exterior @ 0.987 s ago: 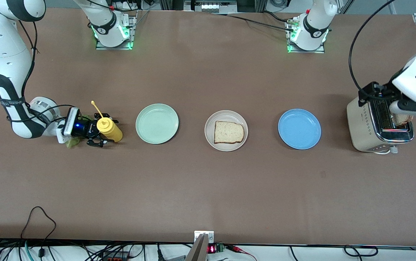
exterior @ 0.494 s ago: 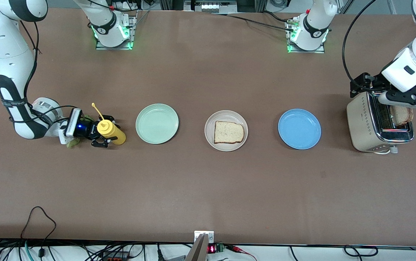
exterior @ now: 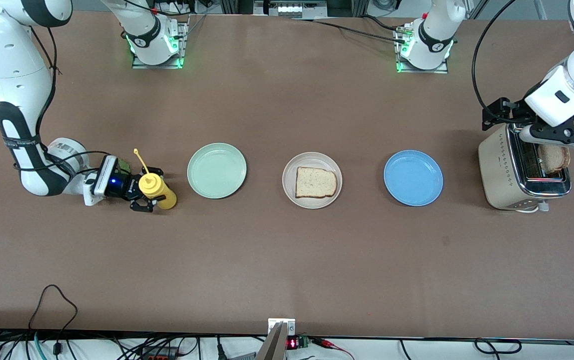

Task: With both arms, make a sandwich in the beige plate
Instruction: 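Lift the yellow bottle with the right gripper and tilt it over the bread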

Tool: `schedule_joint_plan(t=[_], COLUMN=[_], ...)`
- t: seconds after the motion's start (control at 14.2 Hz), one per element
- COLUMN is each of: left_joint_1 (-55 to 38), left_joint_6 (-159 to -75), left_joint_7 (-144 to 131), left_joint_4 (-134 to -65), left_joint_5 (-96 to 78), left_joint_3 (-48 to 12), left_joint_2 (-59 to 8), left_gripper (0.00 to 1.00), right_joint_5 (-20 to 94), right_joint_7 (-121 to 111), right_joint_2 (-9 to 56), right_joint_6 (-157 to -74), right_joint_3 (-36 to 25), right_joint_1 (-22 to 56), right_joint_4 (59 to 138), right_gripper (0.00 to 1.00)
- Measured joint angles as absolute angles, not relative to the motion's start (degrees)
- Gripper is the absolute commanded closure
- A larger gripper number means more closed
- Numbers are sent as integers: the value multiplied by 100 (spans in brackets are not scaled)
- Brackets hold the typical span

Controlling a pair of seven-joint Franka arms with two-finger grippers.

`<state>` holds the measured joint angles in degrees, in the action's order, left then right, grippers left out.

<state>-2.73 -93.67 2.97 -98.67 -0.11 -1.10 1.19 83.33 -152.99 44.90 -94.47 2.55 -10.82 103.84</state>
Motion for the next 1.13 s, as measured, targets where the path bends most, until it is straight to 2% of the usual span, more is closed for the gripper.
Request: schedule_joint_plan(t=[0.28,0.63,0.92,1.13], left_joint_1=[-295,-296,-296,-296], left_joint_6=[-9363,-9354,-9352,-9351], left_joint_7=[297,297,297,297], left_joint_4=[-9842,-9841,-9841,-9841], left_joint_5=[-11,-11,-11,-11], left_joint_3=[-121,-120,-120,-120], left_joint_2=[119,119,119,119], left_gripper=[0,0,0,0], right_joint_5=[8708,8802,8835,8838], right_joint_7=[-14665,-13865,-13457,-13323], right_joint_2=[4154,3756,3743,3744], right_joint_6=[-10222,-11818,-13369,-14822], right_joint_3=[262,276,287,300], right_joint_1=[-476,381,1222,2057], right_joint_4=[10181,9904,9596,9421], right_gripper=[62,62,64,67])
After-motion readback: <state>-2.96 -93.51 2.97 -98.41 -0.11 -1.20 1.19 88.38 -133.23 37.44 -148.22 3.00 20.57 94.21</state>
